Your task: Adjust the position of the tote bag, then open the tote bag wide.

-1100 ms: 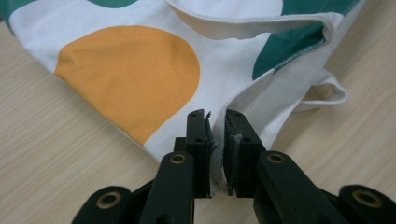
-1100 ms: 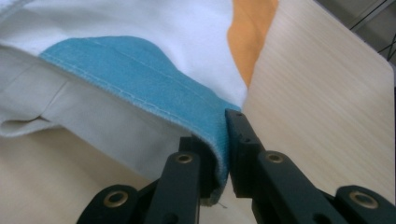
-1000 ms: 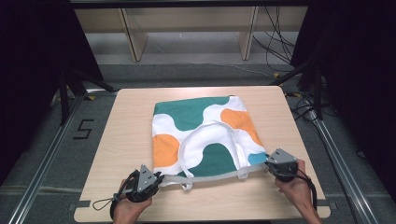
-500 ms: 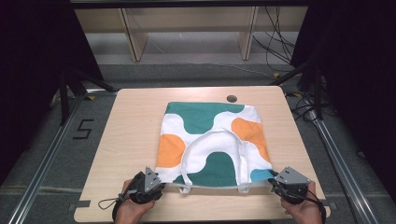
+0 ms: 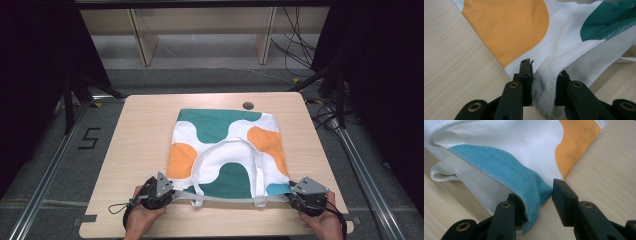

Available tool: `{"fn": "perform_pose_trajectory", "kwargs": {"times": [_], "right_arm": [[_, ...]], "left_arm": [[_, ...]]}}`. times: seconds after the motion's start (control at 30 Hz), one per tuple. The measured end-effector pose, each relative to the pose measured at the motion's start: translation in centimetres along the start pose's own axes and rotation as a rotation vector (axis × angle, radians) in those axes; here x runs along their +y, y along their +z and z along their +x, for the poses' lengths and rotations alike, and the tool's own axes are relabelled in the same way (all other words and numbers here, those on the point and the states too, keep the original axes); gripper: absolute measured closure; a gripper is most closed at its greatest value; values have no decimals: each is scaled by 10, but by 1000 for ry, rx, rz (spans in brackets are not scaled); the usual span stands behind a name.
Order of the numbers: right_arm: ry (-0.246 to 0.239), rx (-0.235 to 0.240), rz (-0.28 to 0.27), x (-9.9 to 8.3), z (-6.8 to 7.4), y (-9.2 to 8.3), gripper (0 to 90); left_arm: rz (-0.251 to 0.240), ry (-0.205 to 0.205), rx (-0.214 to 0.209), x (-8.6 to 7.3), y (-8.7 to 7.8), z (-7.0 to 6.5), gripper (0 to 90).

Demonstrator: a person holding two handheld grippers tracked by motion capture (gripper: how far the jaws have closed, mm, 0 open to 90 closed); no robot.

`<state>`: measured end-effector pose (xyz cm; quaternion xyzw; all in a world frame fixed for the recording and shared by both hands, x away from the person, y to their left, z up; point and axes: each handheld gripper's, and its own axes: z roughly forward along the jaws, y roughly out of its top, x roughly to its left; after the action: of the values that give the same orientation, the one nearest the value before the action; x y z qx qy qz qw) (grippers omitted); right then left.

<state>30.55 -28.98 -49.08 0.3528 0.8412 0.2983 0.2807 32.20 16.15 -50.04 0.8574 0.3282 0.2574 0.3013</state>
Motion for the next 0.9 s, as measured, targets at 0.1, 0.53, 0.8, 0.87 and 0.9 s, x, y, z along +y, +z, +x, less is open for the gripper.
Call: {"fn": "perform_pose_trajectory", "kwargs": {"times": [0.1,0.53,0.8,0.87,0.9], "right_arm": [[2,3,4,0,0,3,641],[1,-6,-74,8,-3,-6,824],[28,-36,-155,14,-8,-24,827],[29,-54,-182,18,-12,-29,831],[23,-62,-193,20,-13,-31,831]], "left_arm": [[19,-28,15,1,0,0,762],[-86,-9,-29,2,-13,6,767],[-142,-2,-55,6,-25,5,784],[-167,-8,-53,10,-30,5,792],[-163,-32,-49,11,-32,4,794]]}}
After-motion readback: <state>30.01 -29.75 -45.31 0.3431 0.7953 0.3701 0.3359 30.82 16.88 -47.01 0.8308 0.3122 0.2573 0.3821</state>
